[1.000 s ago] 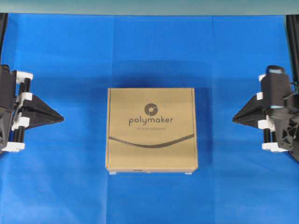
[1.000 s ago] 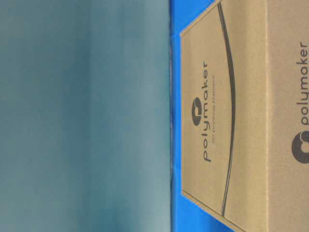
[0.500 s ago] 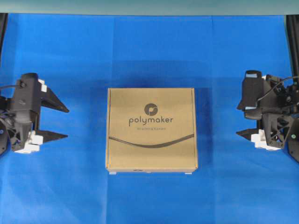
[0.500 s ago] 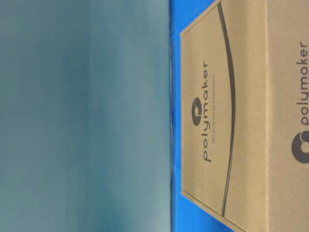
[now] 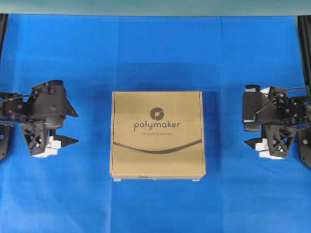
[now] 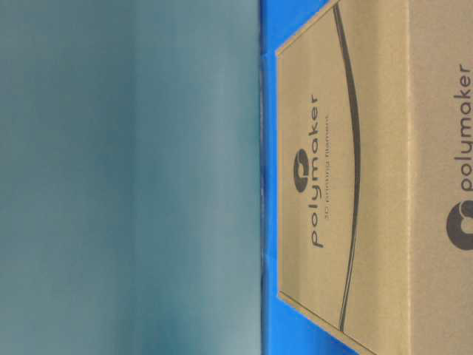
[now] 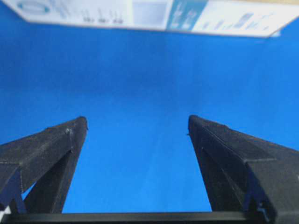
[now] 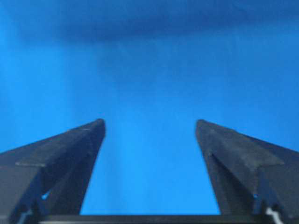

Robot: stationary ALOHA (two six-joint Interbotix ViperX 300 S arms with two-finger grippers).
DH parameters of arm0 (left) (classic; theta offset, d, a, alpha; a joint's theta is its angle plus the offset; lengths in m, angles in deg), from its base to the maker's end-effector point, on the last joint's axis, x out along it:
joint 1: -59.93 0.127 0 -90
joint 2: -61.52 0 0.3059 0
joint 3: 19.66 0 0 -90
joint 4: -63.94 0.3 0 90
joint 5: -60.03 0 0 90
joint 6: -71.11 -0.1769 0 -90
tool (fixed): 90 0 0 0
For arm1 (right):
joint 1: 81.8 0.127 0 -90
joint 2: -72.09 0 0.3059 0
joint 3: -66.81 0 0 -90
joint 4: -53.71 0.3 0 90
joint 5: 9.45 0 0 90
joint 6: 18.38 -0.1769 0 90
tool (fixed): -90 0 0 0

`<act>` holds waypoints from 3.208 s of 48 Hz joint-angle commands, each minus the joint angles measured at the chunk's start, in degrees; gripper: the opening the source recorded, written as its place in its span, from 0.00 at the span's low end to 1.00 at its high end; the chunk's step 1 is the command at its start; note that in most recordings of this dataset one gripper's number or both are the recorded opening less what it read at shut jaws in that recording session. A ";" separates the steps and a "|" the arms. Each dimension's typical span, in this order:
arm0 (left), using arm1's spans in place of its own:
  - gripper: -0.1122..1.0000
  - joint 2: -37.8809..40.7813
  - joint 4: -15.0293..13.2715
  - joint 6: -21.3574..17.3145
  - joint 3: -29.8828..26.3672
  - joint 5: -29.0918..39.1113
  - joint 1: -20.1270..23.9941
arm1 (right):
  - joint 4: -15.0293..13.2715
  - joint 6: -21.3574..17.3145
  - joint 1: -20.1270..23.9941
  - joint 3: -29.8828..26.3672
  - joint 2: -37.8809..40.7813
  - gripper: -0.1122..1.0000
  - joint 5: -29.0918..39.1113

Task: Lift up the cardboard box by clamping it between your arms.
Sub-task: 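Raise both grippers and swing them inward toward the box sides, then move both grippers inward to press against the box's left and right sides, then squeeze the box between both grippers and lift it upward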

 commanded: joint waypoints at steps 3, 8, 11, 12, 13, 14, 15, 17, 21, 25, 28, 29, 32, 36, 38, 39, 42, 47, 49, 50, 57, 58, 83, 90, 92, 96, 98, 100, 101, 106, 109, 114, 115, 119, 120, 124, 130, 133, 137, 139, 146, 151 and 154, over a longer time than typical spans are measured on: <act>0.86 3.96 0.18 0.00 -1.32 -3.78 0.00 | -0.26 0.09 -0.09 -0.09 3.16 0.99 -4.13; 0.86 7.29 0.18 0.00 -2.20 -5.54 0.09 | -0.26 0.09 -0.09 -0.44 6.42 0.99 -7.21; 0.86 9.23 0.18 0.00 -2.72 -6.06 0.09 | -0.26 0.09 -0.09 -0.88 8.09 0.99 -8.70; 0.86 10.11 0.18 0.00 -2.99 -6.33 0.09 | -0.18 0.09 -0.09 -1.05 8.53 0.99 -9.23; 0.86 10.63 0.18 0.09 -3.16 -6.50 0.09 | -0.26 0.09 0.00 -1.23 9.05 0.99 -9.76; 0.86 11.07 0.18 0.09 -3.43 -6.77 0.09 | -0.26 0.18 0.00 -1.32 9.58 0.99 -10.11; 0.86 11.51 0.18 0.09 -3.60 -7.03 0.09 | -0.26 0.18 -0.09 -1.58 10.02 0.99 -10.46; 0.86 12.48 0.18 0.09 -3.96 -7.73 0.00 | -0.26 0.35 -0.09 -2.02 10.90 0.99 -11.16; 0.86 14.15 0.18 0.00 -4.75 -9.32 0.09 | -0.26 0.44 -0.09 -3.16 12.74 0.99 -12.39; 0.86 16.08 0.18 0.00 -5.45 -10.02 0.09 | -0.26 0.62 0.00 -4.13 14.24 0.99 -13.27; 0.86 17.49 0.18 0.09 -6.15 -10.28 0.09 | -0.26 0.70 0.00 -4.83 15.47 0.99 -13.71; 0.86 17.84 0.18 0.09 -6.33 -10.46 0.09 | -0.26 0.70 0.00 -5.01 15.91 0.99 -13.89; 0.86 18.98 0.18 0.09 -6.77 -10.72 0.09 | -0.26 0.88 0.00 -5.54 17.05 0.99 -14.33; 0.86 20.04 0.18 0.09 -7.47 -11.43 0.00 | -0.26 1.41 0.09 -6.24 18.81 0.99 -15.38; 0.86 20.39 0.18 0.09 -7.82 -11.69 0.00 | -0.26 1.67 0.09 -6.77 19.51 0.99 -16.08; 0.86 20.57 0.18 0.09 -8.00 -11.78 0.00 | -0.26 1.76 0.09 -7.03 19.86 0.99 -16.44; 0.86 21.01 0.18 0.00 -8.53 -11.78 0.00 | -0.26 1.85 0.26 -7.82 20.74 0.99 -17.14; 0.86 21.80 0.18 -0.09 -9.14 -11.87 0.00 | -0.26 1.85 0.26 -8.96 22.15 0.99 -18.02; 0.86 22.15 0.18 -0.09 -9.40 -11.87 0.00 | -0.26 1.85 0.35 -9.49 22.85 0.99 -18.19; 0.86 22.32 0.18 -0.09 -9.49 -11.87 0.00 | -0.18 1.85 0.35 -9.76 23.29 0.99 -18.28; 0.86 23.20 0.18 -0.09 -10.55 -11.87 0.00 | -0.26 1.85 0.62 -11.78 25.40 0.99 -18.46; 0.86 23.38 0.18 -0.09 -10.72 -11.87 0.00 | -0.26 1.85 0.62 -11.95 25.58 0.99 -18.46; 0.86 24.26 0.18 -0.44 -12.13 -11.43 0.09 | -0.18 1.32 1.23 -13.45 26.72 0.99 -17.75; 0.86 23.99 0.18 -0.70 -12.22 -11.34 0.26 | -0.09 1.23 1.23 -14.06 26.81 0.99 -17.49; 0.86 23.47 0.18 -0.70 -12.30 -11.07 0.26 | -0.09 1.23 1.23 -14.24 26.54 0.99 -17.31; 0.86 22.15 0.18 -0.79 -12.83 -9.93 0.35 | -0.09 1.23 1.23 -14.41 26.02 0.99 -16.79; 0.86 21.53 0.18 -0.79 -13.10 -9.32 0.44 | -0.09 1.23 1.23 -14.59 25.58 0.99 -16.61; 0.86 21.01 0.18 -0.88 -13.45 -8.61 0.44 | -0.09 1.23 1.23 -14.94 24.96 0.99 -16.00; 0.86 20.74 0.18 -0.88 -13.89 -8.26 0.44 | -0.09 1.23 1.23 -15.12 24.61 0.99 -15.73; 0.86 19.34 0.18 -0.97 -15.38 -5.63 0.53 | -0.09 1.32 1.23 -16.35 22.59 0.99 -12.83; 0.86 18.46 0.18 -1.05 -16.35 -3.69 0.53 | -0.09 1.41 1.14 -17.31 21.18 0.99 -10.02; 0.86 16.88 0.18 -1.23 -18.02 -0.26 0.62 | -0.09 1.49 1.05 -19.07 18.63 0.99 -5.45; 0.86 16.44 0.18 -1.23 -18.37 0.35 0.62 | -0.09 1.49 0.97 -19.42 18.11 0.99 -4.75; 0.86 14.50 0.18 -1.23 -20.30 3.25 0.70 | -0.09 1.49 0.97 -20.74 16.26 0.99 -1.85; 0.86 14.06 0.18 -1.14 -20.83 3.96 0.70 | -0.09 1.49 0.97 -21.27 15.73 0.99 -0.79; 0.86 12.30 0.18 -1.05 -23.12 6.86 0.79 | -0.09 1.49 0.97 -22.85 14.24 0.99 2.20; 0.86 10.72 0.18 -1.05 -26.37 11.34 0.88 | -0.09 1.49 0.88 -26.19 11.95 0.99 7.91; 0.86 10.20 0.18 -1.05 -28.30 13.97 0.88 | -0.18 1.49 0.88 -27.60 11.07 0.99 10.72; 0.86 9.58 0.18 -1.14 -31.03 16.96 0.88 | -0.18 1.58 0.79 -29.88 9.84 0.99 14.59; 0.86 9.23 0.18 -1.14 -32.43 18.46 0.88 | -0.18 1.49 0.79 -30.94 9.23 0.99 16.26; 0.86 7.91 0.18 -1.32 -38.14 24.08 1.14 | -0.18 1.49 0.62 -34.37 7.38 0.99 20.21; 0.86 6.94 0.18 -1.32 -41.84 27.69 1.23 | -0.09 1.49 0.53 -36.91 6.24 0.99 22.76; 0.86 6.59 0.18 -1.23 -43.77 29.62 1.23 | -0.18 1.49 0.53 -38.67 5.89 0.99 24.43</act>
